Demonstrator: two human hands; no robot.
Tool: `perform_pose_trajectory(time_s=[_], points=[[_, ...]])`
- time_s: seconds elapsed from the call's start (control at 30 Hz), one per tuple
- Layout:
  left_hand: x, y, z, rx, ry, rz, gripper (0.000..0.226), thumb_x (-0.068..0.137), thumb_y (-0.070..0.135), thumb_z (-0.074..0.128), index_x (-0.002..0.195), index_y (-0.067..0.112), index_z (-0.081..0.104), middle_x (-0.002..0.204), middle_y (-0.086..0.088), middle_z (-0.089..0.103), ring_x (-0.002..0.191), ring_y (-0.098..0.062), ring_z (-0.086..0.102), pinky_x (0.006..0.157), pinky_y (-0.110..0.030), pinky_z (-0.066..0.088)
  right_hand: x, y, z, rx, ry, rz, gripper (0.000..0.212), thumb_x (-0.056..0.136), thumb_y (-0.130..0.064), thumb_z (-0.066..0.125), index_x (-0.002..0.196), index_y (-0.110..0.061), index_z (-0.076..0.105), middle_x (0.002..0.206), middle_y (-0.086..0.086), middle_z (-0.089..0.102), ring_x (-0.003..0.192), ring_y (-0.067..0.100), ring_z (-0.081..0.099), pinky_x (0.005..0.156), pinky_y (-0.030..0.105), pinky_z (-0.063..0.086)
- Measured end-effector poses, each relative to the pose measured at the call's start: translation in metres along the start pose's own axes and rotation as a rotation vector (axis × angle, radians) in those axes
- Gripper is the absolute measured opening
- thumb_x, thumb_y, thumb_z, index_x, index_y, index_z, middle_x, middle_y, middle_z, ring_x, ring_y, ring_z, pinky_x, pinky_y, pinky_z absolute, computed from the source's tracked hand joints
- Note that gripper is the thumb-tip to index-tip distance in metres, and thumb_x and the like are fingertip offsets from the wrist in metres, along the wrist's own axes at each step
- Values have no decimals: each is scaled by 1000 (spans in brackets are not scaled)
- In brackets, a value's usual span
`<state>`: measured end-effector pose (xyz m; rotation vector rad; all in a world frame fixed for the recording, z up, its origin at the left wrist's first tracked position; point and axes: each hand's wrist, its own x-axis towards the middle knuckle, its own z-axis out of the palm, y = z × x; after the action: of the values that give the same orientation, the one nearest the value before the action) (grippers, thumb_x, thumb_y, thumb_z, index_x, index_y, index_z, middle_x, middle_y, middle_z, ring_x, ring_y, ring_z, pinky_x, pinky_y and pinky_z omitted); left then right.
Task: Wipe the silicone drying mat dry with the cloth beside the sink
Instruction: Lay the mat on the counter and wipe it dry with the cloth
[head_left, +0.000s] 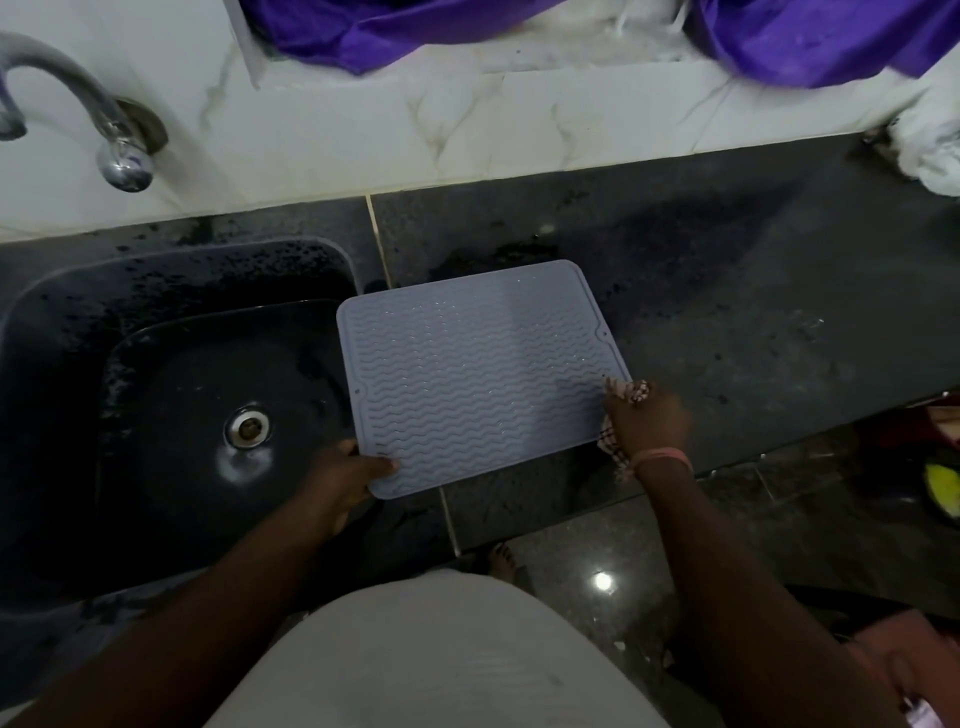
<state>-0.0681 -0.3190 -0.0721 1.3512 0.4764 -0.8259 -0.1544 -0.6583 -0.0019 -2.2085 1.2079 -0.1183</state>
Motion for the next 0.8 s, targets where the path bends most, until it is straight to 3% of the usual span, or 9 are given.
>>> perform_pose_trajectory(time_s=[0.1, 0.2, 0.37, 0.6, 0.7, 0.8], points=[[-1, 2, 2, 8, 30, -21, 41, 77, -12, 74, 114, 3, 66, 110, -12, 73, 101, -28, 70, 78, -33, 62, 1, 0, 12, -47, 6, -12, 35, 88, -31, 68, 105, 0, 71, 108, 19, 72, 103, 33, 68, 83, 28, 50], [0, 2, 2, 4, 19, -35, 36, 78, -12, 74, 109, 5, 68, 109, -11, 74, 100, -28, 71, 79, -33, 62, -3, -1, 19, -4, 62, 18, 34, 88, -26, 68, 105, 3, 70, 108, 21, 71, 103, 35, 68, 85, 31, 51], [-4, 4, 5, -10, 12, -46, 34, 81, -14, 70, 111, 3, 67, 103, -9, 73, 93, -24, 70, 67, -27, 63, -14, -4, 24, 68, 55, -16, 30, 88, -26, 72, 93, 4, 67, 98, 18, 73, 92, 29, 69, 69, 18, 40], [-5, 5, 4, 1, 11, -60, 38, 81, -12, 71, 116, 4, 67, 111, -10, 73, 96, -22, 72, 70, -26, 62, -50, -17, 56, 142, -46, -89, 27, 85, -25, 75, 85, -1, 63, 82, 5, 67, 75, 14, 59, 64, 15, 38], [-6, 5, 4, 6, 15, -60, 43, 80, -11, 73, 121, 0, 65, 117, -14, 72, 102, -27, 70, 71, -27, 62, -68, -27, 69, 107, -98, -132, 22, 82, -20, 75, 83, -2, 63, 77, 1, 61, 71, 13, 58, 58, 14, 36], [-9, 7, 4, 10, 16, -61, 36, 81, -11, 72, 114, 1, 67, 108, -11, 73, 93, -23, 71, 67, -25, 62, -86, -38, 81, 88, -154, -206, 18, 82, -14, 72, 79, -3, 59, 75, 2, 60, 67, 11, 54, 47, 7, 33]])
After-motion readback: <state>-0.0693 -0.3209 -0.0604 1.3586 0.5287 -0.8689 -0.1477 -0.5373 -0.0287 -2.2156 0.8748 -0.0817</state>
